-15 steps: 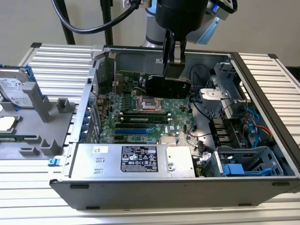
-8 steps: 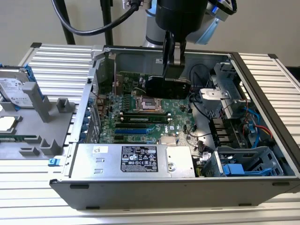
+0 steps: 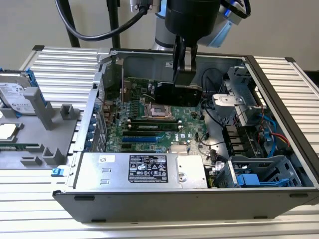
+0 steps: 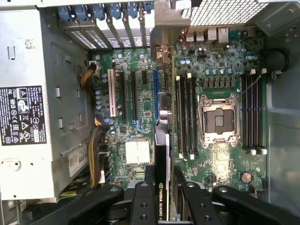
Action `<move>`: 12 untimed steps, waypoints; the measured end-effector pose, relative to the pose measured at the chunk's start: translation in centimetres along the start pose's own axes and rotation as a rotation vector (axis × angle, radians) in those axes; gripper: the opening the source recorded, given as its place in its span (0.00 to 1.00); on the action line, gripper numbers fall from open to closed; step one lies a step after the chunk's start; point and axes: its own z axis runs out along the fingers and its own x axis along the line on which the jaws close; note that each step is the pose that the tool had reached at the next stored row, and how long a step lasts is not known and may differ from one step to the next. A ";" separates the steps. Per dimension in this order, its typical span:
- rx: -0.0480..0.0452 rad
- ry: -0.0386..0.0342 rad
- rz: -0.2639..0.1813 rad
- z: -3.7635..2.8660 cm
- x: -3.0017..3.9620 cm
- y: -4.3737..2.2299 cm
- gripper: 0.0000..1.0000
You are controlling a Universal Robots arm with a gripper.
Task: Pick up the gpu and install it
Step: 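Insert the gpu into the slot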
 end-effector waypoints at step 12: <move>0.0012 0.0000 0.000 0.62 0.00 0.00 0.00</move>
